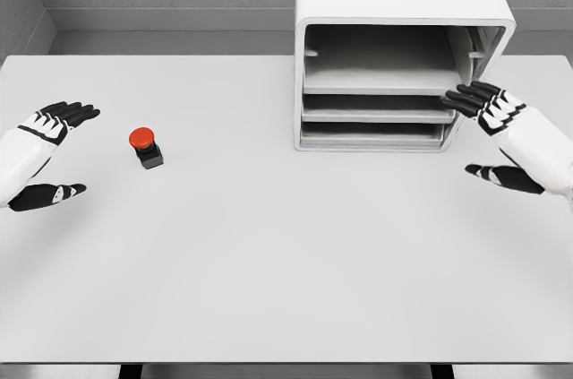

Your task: Slide open multi-storey tabletop storage cabinets and put open load switch and slide close multi-storey tabletop storage cabinets

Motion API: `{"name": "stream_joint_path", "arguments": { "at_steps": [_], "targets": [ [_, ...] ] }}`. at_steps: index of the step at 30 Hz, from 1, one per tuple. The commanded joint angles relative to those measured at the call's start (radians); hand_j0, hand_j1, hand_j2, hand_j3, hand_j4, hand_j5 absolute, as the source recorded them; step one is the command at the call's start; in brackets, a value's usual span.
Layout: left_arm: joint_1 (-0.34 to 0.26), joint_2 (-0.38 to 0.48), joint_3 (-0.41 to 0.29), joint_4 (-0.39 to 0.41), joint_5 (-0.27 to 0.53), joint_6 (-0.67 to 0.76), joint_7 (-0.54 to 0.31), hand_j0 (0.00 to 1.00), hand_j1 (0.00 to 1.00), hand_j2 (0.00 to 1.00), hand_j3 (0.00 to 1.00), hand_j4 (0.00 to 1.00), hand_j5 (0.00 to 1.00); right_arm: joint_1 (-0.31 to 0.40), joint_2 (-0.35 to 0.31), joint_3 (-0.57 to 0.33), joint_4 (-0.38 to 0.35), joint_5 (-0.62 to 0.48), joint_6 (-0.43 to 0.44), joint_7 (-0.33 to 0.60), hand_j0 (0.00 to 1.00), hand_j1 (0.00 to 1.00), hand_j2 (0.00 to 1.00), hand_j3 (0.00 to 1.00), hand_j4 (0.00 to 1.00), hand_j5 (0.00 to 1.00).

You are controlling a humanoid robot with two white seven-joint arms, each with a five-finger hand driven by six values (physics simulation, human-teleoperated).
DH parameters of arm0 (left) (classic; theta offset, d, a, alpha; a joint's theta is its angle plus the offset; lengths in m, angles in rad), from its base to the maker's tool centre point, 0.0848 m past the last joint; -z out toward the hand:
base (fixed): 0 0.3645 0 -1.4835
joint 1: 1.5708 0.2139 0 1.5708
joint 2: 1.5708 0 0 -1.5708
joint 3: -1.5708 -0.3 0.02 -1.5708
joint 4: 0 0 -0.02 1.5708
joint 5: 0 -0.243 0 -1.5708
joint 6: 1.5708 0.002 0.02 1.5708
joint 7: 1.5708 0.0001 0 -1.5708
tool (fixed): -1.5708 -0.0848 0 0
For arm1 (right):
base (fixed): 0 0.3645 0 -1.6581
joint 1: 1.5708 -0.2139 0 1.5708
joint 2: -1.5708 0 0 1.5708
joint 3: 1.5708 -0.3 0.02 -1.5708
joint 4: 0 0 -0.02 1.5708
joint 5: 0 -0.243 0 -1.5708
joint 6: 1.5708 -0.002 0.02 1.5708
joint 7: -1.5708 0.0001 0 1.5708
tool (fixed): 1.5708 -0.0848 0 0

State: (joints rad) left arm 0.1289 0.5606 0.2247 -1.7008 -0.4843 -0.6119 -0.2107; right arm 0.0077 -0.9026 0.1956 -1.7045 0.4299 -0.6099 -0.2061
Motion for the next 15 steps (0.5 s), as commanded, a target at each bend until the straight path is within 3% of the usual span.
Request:
{"name": "stream_joint_path", "arguments": {
  "at_steps": [1,4,8,10,12,13,15],
  "targets": [
    [0.0,0.001,0.001,0.0,0.007,0.001,0.001,1.0,1.0,1.0,1.0,1.0,1.0,0.0,-0.002,0.021,-0.004,-0.003,-0.001,0.001,1.0,1.0,1.0,1.0,1.0,1.0],
    [-0.011,-0.047,0.001,0.0,0.007,0.001,0.002,1.0,1.0,1.0,1.0,1.0,1.0,-0.002,-0.001,0.021,-0.006,-0.002,-0.001,0.002,1.0,1.0,1.0,1.0,1.0,1.0],
    [-0.014,-0.05,-0.033,-0.003,0.015,0.001,0.002,1.0,1.0,1.0,1.0,1.0,1.0,-0.026,-0.001,0.027,-0.004,0.007,-0.001,0.002,1.0,1.0,1.0,1.0,1.0,1.0],
    [-0.023,-0.048,-0.083,0.0,0.021,0.001,0.002,1.0,1.0,1.0,1.0,1.0,1.0,-0.061,-0.001,0.06,-0.004,0.01,-0.001,0.004,1.0,1.0,1.0,1.0,1.0,1.0],
    [-0.06,-0.048,-0.128,0.003,0.021,0.001,0.001,1.0,1.0,1.0,1.0,1.0,1.0,-0.106,-0.001,0.099,-0.004,0.012,-0.001,0.004,0.98,0.98,0.98,0.98,0.98,0.98],
    [-0.104,-0.044,-0.159,0.018,0.021,0.001,-0.013,1.0,1.0,1.0,1.0,1.0,1.0,-0.132,-0.001,0.117,-0.004,0.01,-0.001,0.034,0.92,0.92,0.92,0.92,0.92,0.92],
    [-0.166,-0.045,-0.174,0.059,0.021,0.001,-0.099,1.0,1.0,1.0,1.0,1.0,1.0,-0.156,0.002,0.122,-0.004,0.007,-0.001,0.086,0.82,0.82,0.82,0.82,0.82,0.82]
  ]
}}
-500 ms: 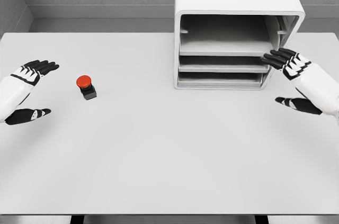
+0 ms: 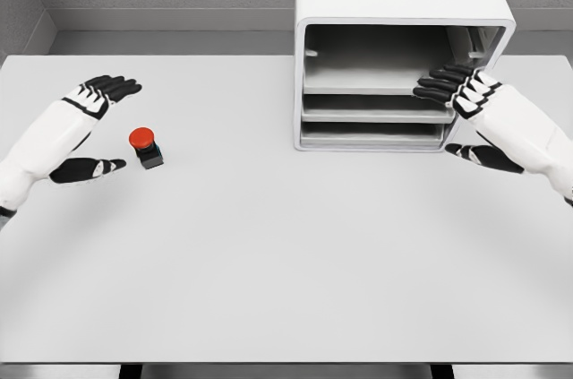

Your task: Slide open multi-storey tabletop storage cabinets and put open load switch and slide close multi-storey tabletop storage cabinets

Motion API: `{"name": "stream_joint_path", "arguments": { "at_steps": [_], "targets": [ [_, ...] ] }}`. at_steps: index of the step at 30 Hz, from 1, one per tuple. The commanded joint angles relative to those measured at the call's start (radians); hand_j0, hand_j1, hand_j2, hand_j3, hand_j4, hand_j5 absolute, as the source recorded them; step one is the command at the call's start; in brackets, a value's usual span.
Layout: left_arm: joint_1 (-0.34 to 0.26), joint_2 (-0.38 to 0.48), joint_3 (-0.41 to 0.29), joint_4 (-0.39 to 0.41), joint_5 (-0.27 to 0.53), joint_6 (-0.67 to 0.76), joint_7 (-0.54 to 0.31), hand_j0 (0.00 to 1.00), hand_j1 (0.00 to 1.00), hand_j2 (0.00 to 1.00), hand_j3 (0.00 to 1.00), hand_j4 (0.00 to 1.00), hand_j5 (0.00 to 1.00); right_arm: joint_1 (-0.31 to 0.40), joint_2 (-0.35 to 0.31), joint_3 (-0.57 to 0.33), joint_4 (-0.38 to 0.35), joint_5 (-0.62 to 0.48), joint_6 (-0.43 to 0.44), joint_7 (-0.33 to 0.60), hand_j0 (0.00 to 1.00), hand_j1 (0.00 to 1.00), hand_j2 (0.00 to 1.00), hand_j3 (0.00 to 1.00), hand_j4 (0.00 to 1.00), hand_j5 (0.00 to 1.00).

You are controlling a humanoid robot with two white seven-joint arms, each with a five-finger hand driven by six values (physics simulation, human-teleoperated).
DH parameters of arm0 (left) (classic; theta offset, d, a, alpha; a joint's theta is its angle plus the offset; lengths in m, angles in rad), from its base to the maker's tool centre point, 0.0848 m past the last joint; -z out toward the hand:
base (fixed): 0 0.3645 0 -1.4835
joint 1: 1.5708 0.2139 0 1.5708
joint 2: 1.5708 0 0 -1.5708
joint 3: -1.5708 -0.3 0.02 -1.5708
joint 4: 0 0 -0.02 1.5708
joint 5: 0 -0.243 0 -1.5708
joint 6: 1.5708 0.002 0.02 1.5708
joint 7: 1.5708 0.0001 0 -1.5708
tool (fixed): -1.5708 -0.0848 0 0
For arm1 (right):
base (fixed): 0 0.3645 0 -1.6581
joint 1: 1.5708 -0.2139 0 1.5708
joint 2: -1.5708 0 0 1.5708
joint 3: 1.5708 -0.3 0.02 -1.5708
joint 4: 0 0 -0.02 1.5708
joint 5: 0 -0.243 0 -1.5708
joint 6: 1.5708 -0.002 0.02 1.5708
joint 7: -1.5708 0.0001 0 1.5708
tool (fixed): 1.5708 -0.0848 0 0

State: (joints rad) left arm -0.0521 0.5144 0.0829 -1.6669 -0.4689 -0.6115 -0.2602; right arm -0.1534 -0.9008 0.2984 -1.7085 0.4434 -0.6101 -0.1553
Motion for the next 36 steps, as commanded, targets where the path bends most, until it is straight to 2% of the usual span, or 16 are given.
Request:
{"name": "stream_joint_path", "arguments": {
  "at_steps": [1,2,3,4,6,9,10,11,13,16,21,25,27,31,34,36],
  "targets": [
    [-0.005,-0.001,-0.044,0.05,0.007,0.001,-0.056,1.0,1.0,1.0,1.0,1.0,1.0,0.0,0.002,0.021,0.0,-0.005,-0.001,0.04,0.79,0.79,0.79,0.79,0.79,0.79],
    [-0.021,-0.001,-0.058,0.065,0.007,0.025,-0.063,1.0,1.0,1.0,1.0,1.0,1.0,-0.002,0.009,0.021,-0.002,-0.003,-0.001,0.04,0.79,0.79,0.79,0.79,0.79,0.79],
    [-0.051,-0.001,-0.069,0.088,0.021,0.039,-0.115,1.0,1.0,1.0,1.0,1.0,1.0,-0.002,0.014,0.021,-0.002,-0.002,-0.001,0.046,0.79,0.79,0.79,0.79,0.79,0.79],
    [-0.077,-0.001,-0.077,0.131,0.067,0.038,-0.191,1.0,1.0,1.0,1.0,1.0,1.0,-0.015,0.032,0.021,-0.002,-0.003,-0.001,0.088,0.79,0.79,0.79,0.79,0.79,0.79],
    [-0.133,0.003,-0.129,0.196,0.119,0.041,-0.241,1.0,1.0,1.0,1.0,1.0,1.0,-0.029,0.059,0.021,0.0,-0.005,-0.001,0.117,0.79,0.79,0.79,0.79,0.79,0.79],
    [-0.141,0.026,-0.181,0.202,0.188,0.124,-0.255,1.0,1.0,1.0,1.0,1.0,1.0,-0.037,0.06,0.021,0.001,-0.005,-0.001,0.118,0.79,0.79,0.79,0.79,0.79,0.79],
    [-0.147,0.041,-0.183,0.202,0.19,0.125,-0.324,1.0,1.0,1.0,1.0,1.0,1.0,-0.038,0.063,0.021,0.004,-0.005,-0.001,0.118,0.8,0.8,0.8,0.8,0.8,0.8],
    [-0.163,0.041,-0.18,0.202,0.194,0.124,-0.351,1.0,1.0,1.0,1.0,1.0,1.0,-0.048,0.085,0.021,0.006,-0.003,-0.001,0.12,0.81,0.81,0.81,0.81,0.81,0.81],
    [-0.186,0.041,-0.18,0.205,0.22,0.119,-0.351,1.0,1.0,1.0,1.0,1.0,1.0,-0.064,0.095,0.03,0.007,-0.011,-0.001,0.175,0.81,0.81,0.81,0.81,0.81,0.81],
    [-0.224,0.042,-0.18,0.207,0.217,0.122,-0.351,1.0,1.0,1.0,1.0,1.0,1.0,-0.081,0.111,0.039,0.017,-0.011,-0.001,0.184,0.81,0.81,0.81,0.81,0.81,0.81],
    [-0.255,0.041,-0.172,0.277,0.219,0.115,-0.351,1.0,1.0,1.0,1.0,1.0,1.0,-0.126,0.141,0.07,0.056,-0.011,-0.001,0.214,0.81,0.81,0.81,0.81,0.81,0.81],
    [-0.25,0.041,-0.176,0.276,0.225,0.11,-0.351,1.0,1.0,1.0,1.0,1.0,1.0,-0.164,0.21,0.07,0.11,-0.011,-0.001,0.266,0.81,0.81,0.81,0.81,0.81,0.81],
    [-0.252,0.042,-0.176,0.277,0.242,0.059,-0.351,1.0,1.0,1.0,1.0,1.0,1.0,-0.183,0.215,0.07,0.138,-0.012,-0.001,0.272,0.81,0.81,0.81,0.81,0.81,0.81],
    [-0.258,0.041,-0.183,0.309,0.24,0.053,-0.351,1.0,1.0,1.0,1.0,1.0,1.0,-0.221,0.244,0.07,0.21,-0.012,-0.001,0.273,0.81,0.81,0.81,0.81,0.81,0.81],
    [-0.264,0.041,-0.196,0.366,0.234,0.053,-0.351,1.0,1.0,1.0,1.0,1.0,1.0,-0.244,0.26,0.07,0.253,-0.009,-0.001,0.273,0.81,0.81,0.81,0.81,0.81,0.81],
    [-0.308,0.041,-0.229,0.409,0.231,0.053,-0.351,1.0,1.0,1.0,1.0,1.0,1.0,-0.258,0.276,0.071,0.277,-0.008,-0.001,0.279,0.81,0.81,0.81,0.81,0.81,0.81]
  ]
}}
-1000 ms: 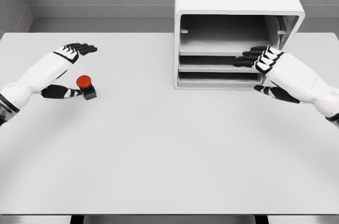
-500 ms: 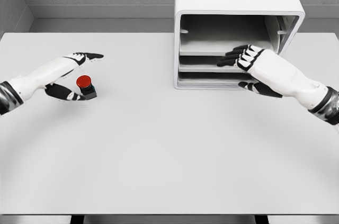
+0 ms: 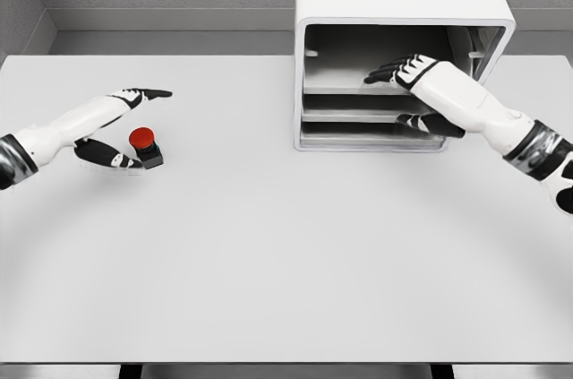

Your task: Slide open multi-storey tabletop storage cabinets and put open load switch and slide close multi-storey tabletop storage cabinets

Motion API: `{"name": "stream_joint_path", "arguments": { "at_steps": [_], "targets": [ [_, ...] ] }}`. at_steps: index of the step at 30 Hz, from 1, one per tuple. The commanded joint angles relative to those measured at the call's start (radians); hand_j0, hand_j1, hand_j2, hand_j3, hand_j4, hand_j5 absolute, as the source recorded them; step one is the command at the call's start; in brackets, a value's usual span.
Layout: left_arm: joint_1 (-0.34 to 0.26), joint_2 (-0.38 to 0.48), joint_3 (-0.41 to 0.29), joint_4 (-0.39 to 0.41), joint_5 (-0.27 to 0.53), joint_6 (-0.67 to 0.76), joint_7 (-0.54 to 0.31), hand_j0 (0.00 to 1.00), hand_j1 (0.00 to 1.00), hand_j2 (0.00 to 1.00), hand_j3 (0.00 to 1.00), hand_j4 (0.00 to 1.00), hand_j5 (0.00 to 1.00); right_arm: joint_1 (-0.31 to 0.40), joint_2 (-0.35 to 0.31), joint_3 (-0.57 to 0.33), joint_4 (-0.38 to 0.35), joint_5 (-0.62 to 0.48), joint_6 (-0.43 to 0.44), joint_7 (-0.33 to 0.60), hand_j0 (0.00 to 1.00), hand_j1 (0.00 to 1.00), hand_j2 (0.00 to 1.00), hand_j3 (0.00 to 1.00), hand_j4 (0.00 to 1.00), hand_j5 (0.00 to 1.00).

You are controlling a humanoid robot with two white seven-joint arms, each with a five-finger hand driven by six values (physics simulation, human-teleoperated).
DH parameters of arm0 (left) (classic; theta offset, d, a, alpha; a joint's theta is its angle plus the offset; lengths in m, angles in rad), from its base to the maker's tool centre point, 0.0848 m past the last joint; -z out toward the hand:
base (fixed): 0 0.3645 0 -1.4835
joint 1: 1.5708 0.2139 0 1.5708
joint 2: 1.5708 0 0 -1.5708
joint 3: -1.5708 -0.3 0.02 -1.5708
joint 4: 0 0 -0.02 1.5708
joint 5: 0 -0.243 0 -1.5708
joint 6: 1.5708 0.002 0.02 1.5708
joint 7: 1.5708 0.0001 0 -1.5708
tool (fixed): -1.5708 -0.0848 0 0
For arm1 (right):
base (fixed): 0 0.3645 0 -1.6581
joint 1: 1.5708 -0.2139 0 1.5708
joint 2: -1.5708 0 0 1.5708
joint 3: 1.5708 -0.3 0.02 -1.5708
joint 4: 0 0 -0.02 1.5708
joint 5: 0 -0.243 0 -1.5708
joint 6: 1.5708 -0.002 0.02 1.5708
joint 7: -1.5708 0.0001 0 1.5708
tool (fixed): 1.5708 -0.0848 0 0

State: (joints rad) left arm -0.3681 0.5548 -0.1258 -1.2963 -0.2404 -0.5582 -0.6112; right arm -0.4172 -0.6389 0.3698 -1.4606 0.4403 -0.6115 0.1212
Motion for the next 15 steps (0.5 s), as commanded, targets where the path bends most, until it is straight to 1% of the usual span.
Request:
{"name": "stream_joint_path", "arguments": {
  "at_steps": [1,5,12,15],
  "targets": [
    [-0.003,0.001,-0.02,0.048,0.004,0.0,0.0,1.0,1.0,1.0,1.0,1.0,1.0,-0.002,0.025,0.004,0.04,-0.005,0.001,0.02,0.81,0.81,0.81,0.81,0.81,0.81],
    [-0.003,0.001,-0.02,0.052,0.006,-0.002,0.0,1.0,1.0,1.0,1.0,1.0,1.0,-0.023,0.07,0.006,0.077,-0.003,0.001,0.052,0.82,0.82,0.82,0.82,0.82,0.82],
    [-0.012,0.001,-0.017,0.055,0.009,-0.02,0.0,1.0,1.0,1.0,1.0,1.0,1.0,-0.037,0.07,0.006,0.089,-0.003,0.001,0.052,0.83,0.83,0.83,0.83,0.83,0.83],
    [-0.014,0.001,-0.02,0.075,0.004,-0.022,0.0,1.0,1.0,1.0,1.0,1.0,1.0,-0.061,0.071,0.021,0.121,-0.006,0.001,0.052,0.83,0.83,0.83,0.83,0.83,0.83]
  ]
}}
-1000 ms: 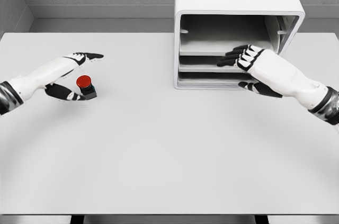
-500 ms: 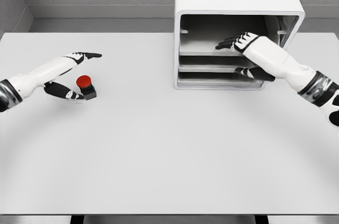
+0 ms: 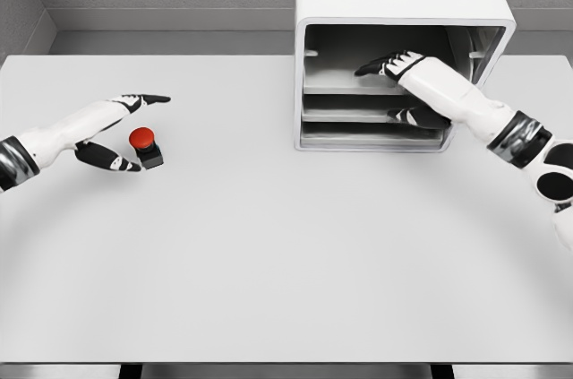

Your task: Slide open multi-storey tabletop storage cabinets and put open load switch and slide close multi-storey tabletop storage cabinets

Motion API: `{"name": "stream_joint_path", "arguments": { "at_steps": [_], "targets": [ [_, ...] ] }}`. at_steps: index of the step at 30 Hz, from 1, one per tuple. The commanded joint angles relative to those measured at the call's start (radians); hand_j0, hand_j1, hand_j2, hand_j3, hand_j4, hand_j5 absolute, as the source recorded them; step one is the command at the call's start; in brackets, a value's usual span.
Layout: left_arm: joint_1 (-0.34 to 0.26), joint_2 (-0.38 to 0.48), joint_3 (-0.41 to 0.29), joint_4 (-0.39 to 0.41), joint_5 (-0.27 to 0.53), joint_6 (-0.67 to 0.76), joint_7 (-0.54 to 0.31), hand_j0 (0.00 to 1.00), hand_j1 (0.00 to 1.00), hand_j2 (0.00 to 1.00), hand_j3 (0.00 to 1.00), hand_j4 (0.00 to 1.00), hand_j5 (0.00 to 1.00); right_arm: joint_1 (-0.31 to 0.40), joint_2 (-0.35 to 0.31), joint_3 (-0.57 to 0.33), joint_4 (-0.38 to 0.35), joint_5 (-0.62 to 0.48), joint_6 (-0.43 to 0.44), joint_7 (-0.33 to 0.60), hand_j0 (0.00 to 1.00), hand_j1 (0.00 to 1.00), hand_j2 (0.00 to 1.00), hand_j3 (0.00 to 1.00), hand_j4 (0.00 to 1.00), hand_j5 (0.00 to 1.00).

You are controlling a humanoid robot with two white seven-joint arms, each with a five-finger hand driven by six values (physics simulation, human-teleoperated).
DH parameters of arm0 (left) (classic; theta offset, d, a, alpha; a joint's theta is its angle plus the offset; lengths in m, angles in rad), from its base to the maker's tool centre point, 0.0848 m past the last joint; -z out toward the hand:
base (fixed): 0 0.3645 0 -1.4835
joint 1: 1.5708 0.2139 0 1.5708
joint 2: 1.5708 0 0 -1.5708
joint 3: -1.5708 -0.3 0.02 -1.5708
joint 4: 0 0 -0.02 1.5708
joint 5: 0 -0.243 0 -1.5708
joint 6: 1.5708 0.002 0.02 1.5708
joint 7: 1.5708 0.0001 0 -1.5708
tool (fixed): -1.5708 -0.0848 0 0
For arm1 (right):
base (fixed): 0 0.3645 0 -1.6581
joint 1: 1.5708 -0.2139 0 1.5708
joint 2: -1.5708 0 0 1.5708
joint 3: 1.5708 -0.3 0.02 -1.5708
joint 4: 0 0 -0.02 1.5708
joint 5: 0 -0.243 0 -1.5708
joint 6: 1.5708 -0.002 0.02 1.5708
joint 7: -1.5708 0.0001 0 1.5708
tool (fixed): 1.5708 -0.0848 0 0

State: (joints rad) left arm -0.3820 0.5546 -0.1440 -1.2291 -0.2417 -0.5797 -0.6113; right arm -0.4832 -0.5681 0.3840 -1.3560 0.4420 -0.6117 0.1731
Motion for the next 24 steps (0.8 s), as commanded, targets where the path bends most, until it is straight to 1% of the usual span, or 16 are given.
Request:
{"name": "stream_joint_path", "arguments": {
  "at_steps": [1,5,10,11,12,13,22,24],
  "targets": [
    [0.0,0.001,-0.002,0.011,0.006,0.0,0.0,1.0,1.0,1.0,1.0,1.0,1.0,-0.002,0.001,0.016,0.029,-0.008,0.001,0.0,0.83,0.83,0.83,0.83,0.83,0.83],
    [0.0,-0.001,-0.019,0.013,0.004,0.0,0.0,1.0,1.0,1.0,1.0,1.0,1.0,-0.014,0.005,0.035,0.038,-0.008,0.001,0.0,0.83,0.83,0.83,0.83,0.83,0.83],
    [0.0,-0.001,-0.017,0.013,0.004,0.0,0.0,1.0,1.0,1.0,1.0,1.0,1.0,-0.017,0.014,0.062,0.052,-0.005,0.001,0.002,0.83,0.83,0.83,0.83,0.83,0.83],
    [0.0,-0.001,-0.017,0.013,0.004,0.0,0.0,0.99,0.99,0.99,0.99,0.99,0.99,-0.017,0.014,0.062,0.052,-0.005,0.001,0.0,0.83,0.83,0.83,0.83,0.83,0.83],
    [0.0,0.001,-0.017,0.013,0.004,0.0,0.0,0.95,0.95,0.95,0.95,0.95,0.95,-0.015,0.014,0.062,0.052,-0.005,0.001,0.0,0.83,0.83,0.83,0.83,0.83,0.83],
    [0.0,0.001,-0.017,0.013,0.004,0.0,0.0,0.94,0.94,0.94,0.94,0.94,0.94,-0.015,0.013,0.062,0.052,-0.005,0.001,0.0,0.83,0.83,0.83,0.83,0.83,0.83],
    [0.003,0.004,-0.025,0.006,0.007,0.003,0.0,0.95,0.95,0.95,0.95,0.95,0.95,-0.006,-0.002,0.062,0.038,-0.005,0.001,0.0,0.84,0.84,0.84,0.84,0.84,0.84],
    [0.003,0.033,-0.048,0.006,0.013,0.003,0.0,0.95,0.95,0.95,0.95,0.95,0.95,0.0,-0.018,0.062,0.018,-0.006,0.001,-0.001,0.84,0.84,0.84,0.84,0.84,0.84]
  ]
}}
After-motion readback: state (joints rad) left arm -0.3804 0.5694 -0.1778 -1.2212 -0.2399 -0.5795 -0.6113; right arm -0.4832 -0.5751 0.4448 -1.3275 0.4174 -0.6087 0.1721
